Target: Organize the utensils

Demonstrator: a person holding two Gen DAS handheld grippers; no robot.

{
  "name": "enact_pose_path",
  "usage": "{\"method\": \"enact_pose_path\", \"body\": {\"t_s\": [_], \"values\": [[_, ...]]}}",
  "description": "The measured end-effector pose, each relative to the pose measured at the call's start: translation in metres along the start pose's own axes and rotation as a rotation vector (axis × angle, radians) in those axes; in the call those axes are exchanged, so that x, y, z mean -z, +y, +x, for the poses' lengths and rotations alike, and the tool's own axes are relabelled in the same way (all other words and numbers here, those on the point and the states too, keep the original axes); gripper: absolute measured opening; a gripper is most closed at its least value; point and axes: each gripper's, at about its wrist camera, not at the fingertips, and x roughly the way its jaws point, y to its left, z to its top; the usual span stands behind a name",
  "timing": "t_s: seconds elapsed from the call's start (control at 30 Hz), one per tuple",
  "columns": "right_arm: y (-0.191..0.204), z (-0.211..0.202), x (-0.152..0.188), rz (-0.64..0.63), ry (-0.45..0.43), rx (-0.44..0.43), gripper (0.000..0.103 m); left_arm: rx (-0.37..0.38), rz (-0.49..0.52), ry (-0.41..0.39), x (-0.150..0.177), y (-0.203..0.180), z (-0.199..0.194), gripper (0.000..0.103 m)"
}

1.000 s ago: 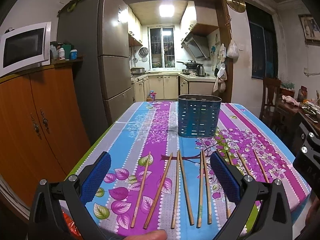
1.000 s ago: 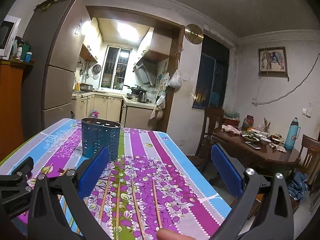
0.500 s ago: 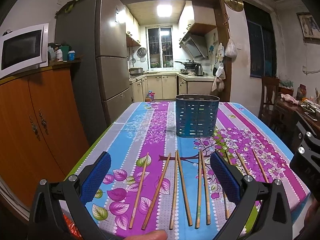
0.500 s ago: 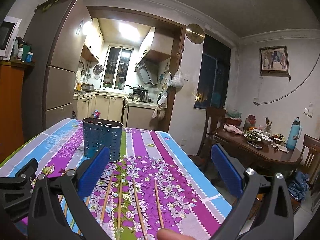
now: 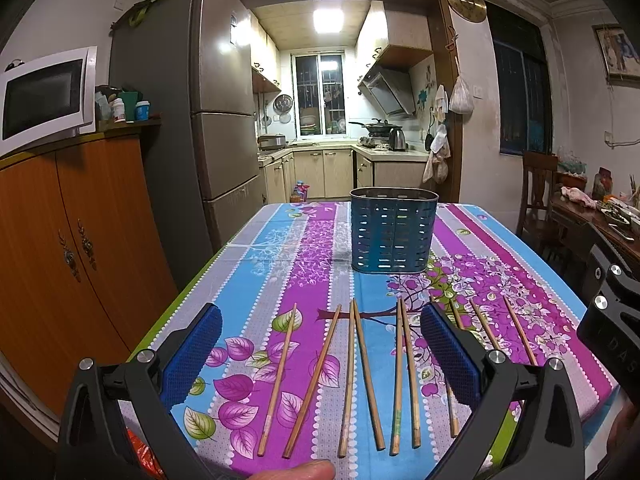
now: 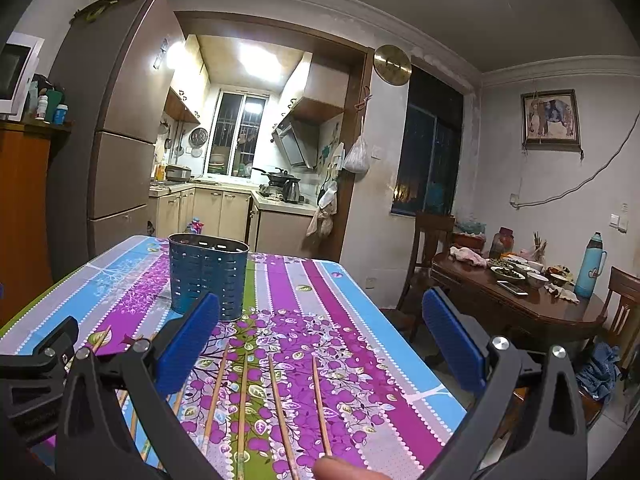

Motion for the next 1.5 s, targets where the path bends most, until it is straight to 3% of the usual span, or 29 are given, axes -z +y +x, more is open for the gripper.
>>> {"method": "enact_pose_path", "body": {"t_s": [0.4,0.9,1.5], "values": [[-0.0008,-0.0002,0.0000,0.003,0.002,-0.007,0.098,-0.002,0.001,0.000,0.0002,-0.0007,-0.0003,0.099],[0.0055,0.0021,0.0036,0.037,0.063,-0.113,0.098,-0.005,-0.001,-0.001,0.0011,0.0004,-0.0021,0.099],[0.0042,0.0023,0.0074,0.044,0.078,-0.129,0.098,-0.014,0.013,-0.004,0.0035,0.0022,-0.0053,0.099]]}}
